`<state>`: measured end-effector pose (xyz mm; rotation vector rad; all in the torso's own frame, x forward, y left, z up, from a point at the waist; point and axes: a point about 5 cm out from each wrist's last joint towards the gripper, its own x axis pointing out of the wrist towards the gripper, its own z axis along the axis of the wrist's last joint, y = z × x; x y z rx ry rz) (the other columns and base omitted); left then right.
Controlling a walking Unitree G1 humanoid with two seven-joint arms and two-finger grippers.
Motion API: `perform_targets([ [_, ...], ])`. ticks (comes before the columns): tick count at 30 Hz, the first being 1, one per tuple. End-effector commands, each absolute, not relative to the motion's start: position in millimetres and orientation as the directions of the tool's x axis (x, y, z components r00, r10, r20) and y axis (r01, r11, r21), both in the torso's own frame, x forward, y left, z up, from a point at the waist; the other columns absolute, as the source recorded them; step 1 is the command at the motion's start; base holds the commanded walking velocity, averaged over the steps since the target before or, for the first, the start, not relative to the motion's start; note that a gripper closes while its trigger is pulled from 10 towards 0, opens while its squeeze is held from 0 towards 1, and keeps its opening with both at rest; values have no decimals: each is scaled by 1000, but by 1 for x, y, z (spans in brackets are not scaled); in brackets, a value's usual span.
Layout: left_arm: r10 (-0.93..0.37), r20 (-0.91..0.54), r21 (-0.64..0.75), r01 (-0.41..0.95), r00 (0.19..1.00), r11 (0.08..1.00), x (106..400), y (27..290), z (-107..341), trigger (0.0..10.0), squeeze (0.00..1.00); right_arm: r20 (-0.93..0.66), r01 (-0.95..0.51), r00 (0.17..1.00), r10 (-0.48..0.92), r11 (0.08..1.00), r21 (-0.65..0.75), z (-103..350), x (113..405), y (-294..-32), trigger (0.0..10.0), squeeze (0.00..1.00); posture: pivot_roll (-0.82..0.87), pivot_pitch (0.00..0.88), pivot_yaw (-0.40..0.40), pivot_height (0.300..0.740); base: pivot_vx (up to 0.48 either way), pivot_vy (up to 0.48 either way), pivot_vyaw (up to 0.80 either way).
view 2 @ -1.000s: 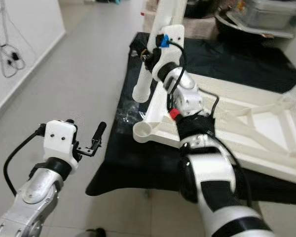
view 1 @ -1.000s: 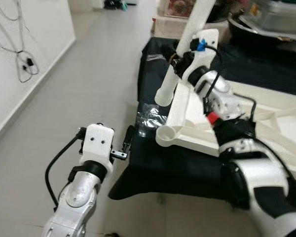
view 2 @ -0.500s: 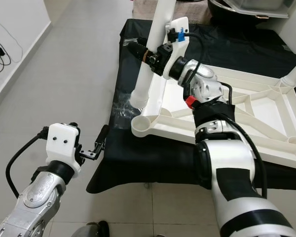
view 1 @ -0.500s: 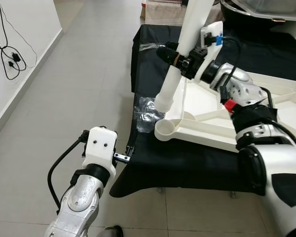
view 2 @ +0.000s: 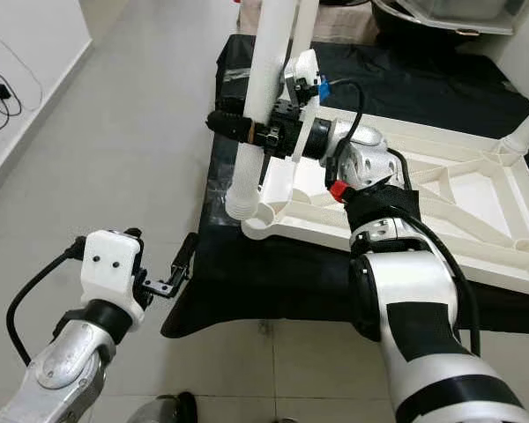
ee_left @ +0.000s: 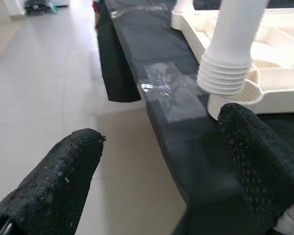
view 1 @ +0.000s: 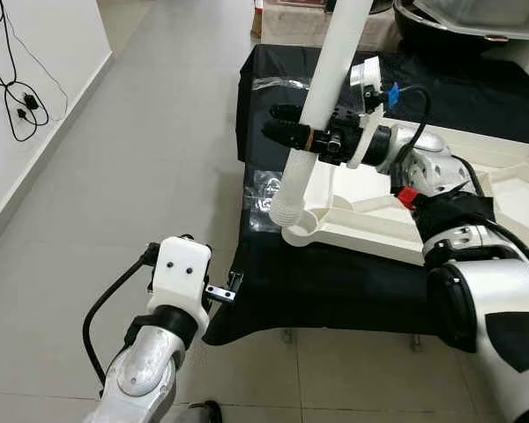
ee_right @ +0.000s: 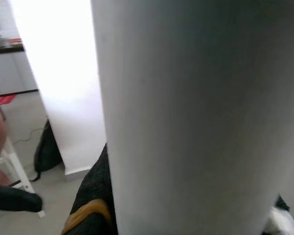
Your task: Building children table
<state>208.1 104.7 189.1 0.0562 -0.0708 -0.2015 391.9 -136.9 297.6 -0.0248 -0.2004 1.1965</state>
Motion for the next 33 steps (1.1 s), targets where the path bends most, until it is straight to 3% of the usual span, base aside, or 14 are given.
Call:
perform_targets([
  [1, -204, 42, 50, 202, 978, 978, 203, 103, 188, 10000, 0, 173, -913, 358, 918, 383, -143, 306, 393, -133, 10000, 0, 147, 242, -74, 740, 0, 326, 0],
  [9, -202, 39, 101, 197, 979, 975, 206, 107, 189, 10000, 0, 192, -896, 388, 902, 417, -152, 310, 395, -132, 10000, 0, 144, 253, -67, 740, 0, 375, 0],
  [21, -170, 43, 93, 165, 985, 982, 207, 108, 191, 10000, 0, 228, -896, 371, 900, 412, -168, 315, 394, -126, 10000, 0, 146, 259, -64, 740, 0, 0, 0],
  [29, -183, 54, 117, 175, 982, 978, 211, 108, 193, 10000, 0, 314, -908, 318, 895, 383, -171, 331, 391, -119, 10000, 0, 144, 256, -61, 740, 235, -376, 0],
  [33, -153, 43, 89, 149, 987, 985, 213, 110, 192, 10000, 0, 436, -913, 293, 851, 385, -138, 360, 388, -124, 10000, 0, 144, 256, -63, 740, 131, 0, 0],
])
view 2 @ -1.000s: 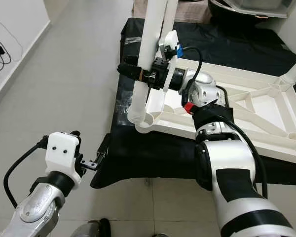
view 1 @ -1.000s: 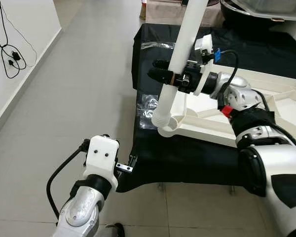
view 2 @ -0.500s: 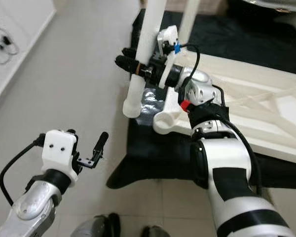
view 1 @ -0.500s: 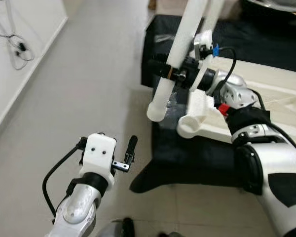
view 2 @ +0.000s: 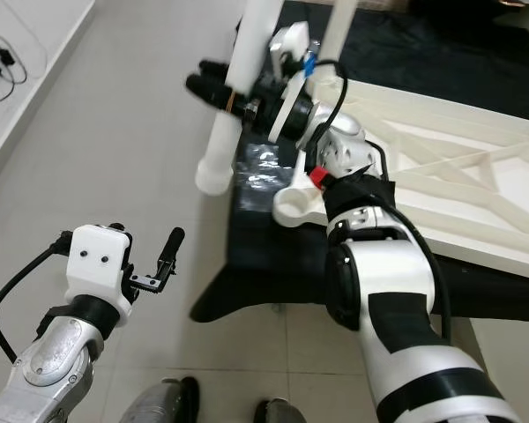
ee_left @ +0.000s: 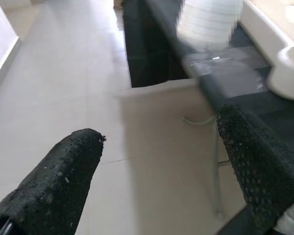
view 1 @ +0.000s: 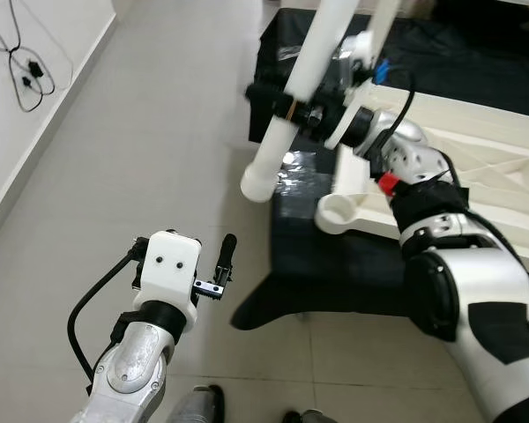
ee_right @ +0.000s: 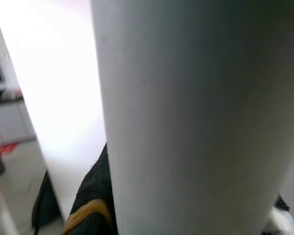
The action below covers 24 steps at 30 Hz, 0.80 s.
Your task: Building children table
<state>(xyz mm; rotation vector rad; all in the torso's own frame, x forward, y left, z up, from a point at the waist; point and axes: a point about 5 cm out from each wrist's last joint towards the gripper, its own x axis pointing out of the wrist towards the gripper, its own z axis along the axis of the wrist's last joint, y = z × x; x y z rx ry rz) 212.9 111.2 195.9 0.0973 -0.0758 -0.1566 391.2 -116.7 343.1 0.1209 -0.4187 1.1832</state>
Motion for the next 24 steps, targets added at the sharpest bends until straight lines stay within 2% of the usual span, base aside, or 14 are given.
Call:
perform_targets([
  [1, -152, 44, 98, 147, 987, 984, 213, 111, 192, 10000, 0, 445, -913, 285, 849, 382, -144, 363, 387, -127, 10000, 0, 142, 255, -60, 740, 0, 0, 0],
  [7, -138, 41, 94, 134, 990, 987, 215, 113, 191, 10000, 0, 423, -916, 281, 861, 373, -150, 361, 387, -130, 10000, 0, 137, 253, -60, 740, 0, 0, 0],
  [10, -137, 36, 95, 133, 990, 987, 216, 113, 190, 10000, 0, 394, -934, 246, 885, 325, -146, 355, 385, -128, 10000, 0, 134, 254, -59, 740, 0, 0, 0],
  [13, -137, 24, 92, 134, 990, 987, 215, 114, 188, 10000, 0, 339, -965, 150, 929, 211, -153, 342, 380, -125, 10000, 0, 139, 257, -61, 740, 0, 0, 0],
  [24, -144, 12, 82, 142, 990, 986, 212, 113, 186, 10000, 0, 328, -956, 185, 927, 246, -157, 345, 383, -128, 10000, 0, 136, 263, -62, 740, 0, 0, 0],
])
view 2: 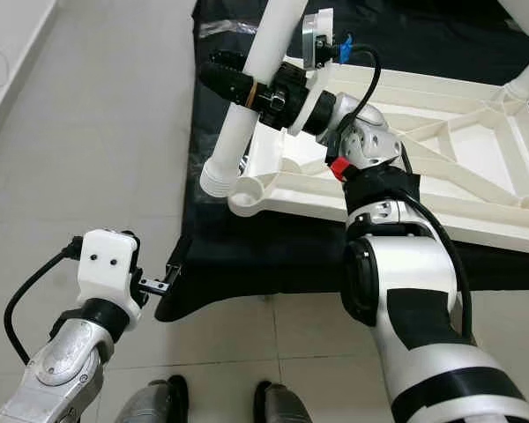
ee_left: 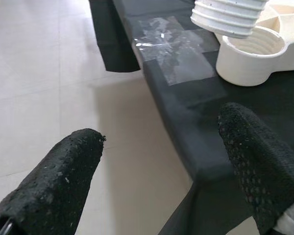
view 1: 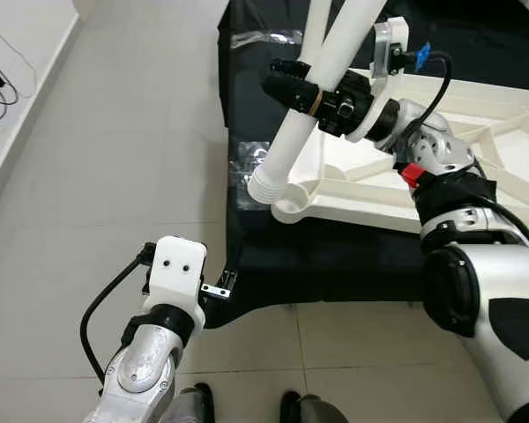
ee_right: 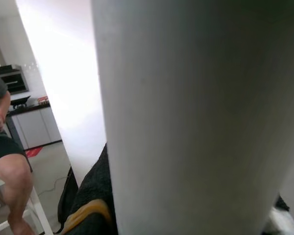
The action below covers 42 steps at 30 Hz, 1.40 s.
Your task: Building children table
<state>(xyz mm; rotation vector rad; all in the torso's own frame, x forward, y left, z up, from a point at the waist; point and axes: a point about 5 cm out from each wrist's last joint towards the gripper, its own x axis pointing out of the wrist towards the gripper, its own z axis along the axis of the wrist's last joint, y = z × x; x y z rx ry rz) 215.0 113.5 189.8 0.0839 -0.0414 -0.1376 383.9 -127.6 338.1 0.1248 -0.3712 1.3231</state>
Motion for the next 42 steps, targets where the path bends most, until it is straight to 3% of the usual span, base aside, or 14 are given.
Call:
perform_targets([
  [1, -146, 12, 81, 144, 989, 986, 212, 112, 186, 10000, 0, 318, -953, 183, 930, 247, -173, 346, 382, -128, 10000, 0, 135, 262, -64, 740, 0, 0, 0],
  [3, -148, 13, 79, 146, 989, 986, 212, 112, 186, 10000, 0, 312, -951, 182, 932, 248, -184, 347, 382, -128, 10000, 0, 135, 262, -64, 740, 0, 0, 0],
  [12, -167, 11, 71, 166, 986, 984, 207, 107, 186, 10000, 0, 12, -941, 188, 982, 184, -284, 319, 381, -141, 10000, 0, 141, 258, -66, 740, 0, 0, 0],
  [24, -173, 6, 73, 172, 985, 982, 207, 106, 184, 10000, 0, 87, -942, 197, 977, 213, -260, 336, 379, -164, 10000, 0, 135, 241, -63, 740, 0, 0, 0],
  [32, -180, 6, 75, 179, 984, 981, 207, 104, 184, 10000, 0, 14, -972, 78, 997, 79, -223, 311, 374, -159, 10000, 0, 137, 240, -62, 740, 0, 0, 0],
  [40, -178, 7, 76, 177, 984, 981, 206, 104, 184, 10000, 0, -34, -970, 100, 994, 90, -224, 298, 376, -154, 10000, 0, 142, 238, -66, 740, 0, 0, 0],
  [42, -176, 10, 74, 175, 984, 982, 205, 105, 185, 10000, 0, -64, -966, 151, 986, 133, -221, 293, 380, -151, 10000, 0, 137, 240, -66, 740, 0, 0, 0],
])
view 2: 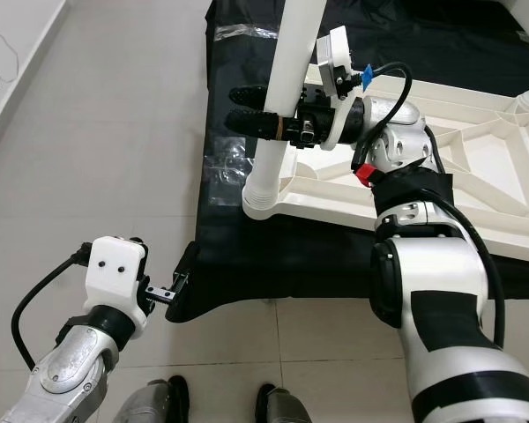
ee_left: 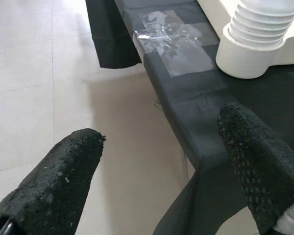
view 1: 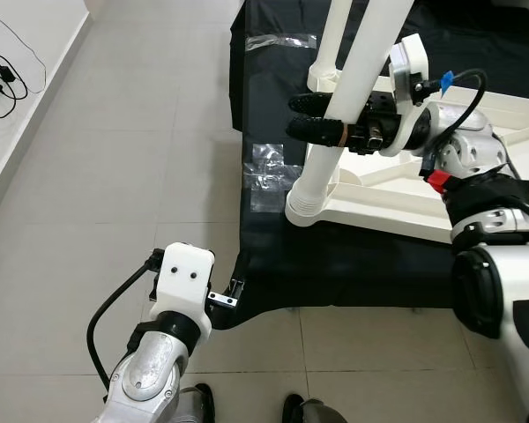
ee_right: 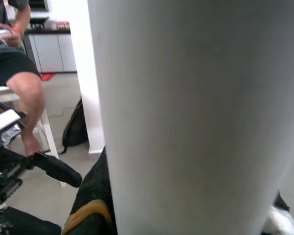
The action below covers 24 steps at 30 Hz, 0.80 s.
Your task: Building children table
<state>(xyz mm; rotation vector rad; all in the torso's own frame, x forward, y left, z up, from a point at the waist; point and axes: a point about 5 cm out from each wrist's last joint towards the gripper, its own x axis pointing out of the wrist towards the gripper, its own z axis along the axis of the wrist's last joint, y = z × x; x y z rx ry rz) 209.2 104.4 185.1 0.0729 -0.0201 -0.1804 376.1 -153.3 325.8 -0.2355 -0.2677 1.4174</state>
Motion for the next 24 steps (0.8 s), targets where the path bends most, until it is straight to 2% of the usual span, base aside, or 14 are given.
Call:
perform_targets([
  [1, -176, 10, 74, 175, 984, 982, 205, 105, 185, 10000, 0, -64, -966, 151, 986, 133, -221, 293, 380, -151, 10000, 0, 137, 240, -66, 740, 0, 0, 0],
  [10, -178, 14, 67, 176, 984, 982, 207, 102, 185, 10000, 0, -44, -956, 240, 970, 228, -185, 284, 386, -138, 10000, 0, 133, 253, -73, 740, 0, 0, 0],
  [16, -177, 23, 75, 175, 984, 982, 209, 103, 187, 10000, 0, -27, -958, 246, 969, 239, -160, 272, 384, -138, 10000, 0, 133, 258, -72, 740, 0, 0, 0],
  [18, -170, 28, 83, 168, 985, 982, 211, 106, 188, 10000, 0, -18, -948, 285, 958, 279, -152, 267, 385, -138, 10000, 0, 130, 258, -67, 740, 0, 0, 0],
  [19, -167, 34, 92, 164, 985, 982, 213, 109, 189, 10000, 0, -10, -932, 338, 941, 333, -142, 260, 386, -139, 10000, 0, 128, 259, -67, 740, 0, 0, 0],
  [23, -167, 36, 96, 163, 985, 982, 214, 110, 190, 10000, 0, -9, -924, 361, 933, 356, -139, 257, 387, -140, 10000, 0, 131, 261, -65, 740, 0, 0, 0],
  [24, -167, 39, 104, 162, 985, 981, 215, 111, 190, 10000, 0, 2, -913, 391, 920, 388, -128, 253, 386, -139, 10000, 0, 130, 264, -62, 740, 0, 0, 0],
])
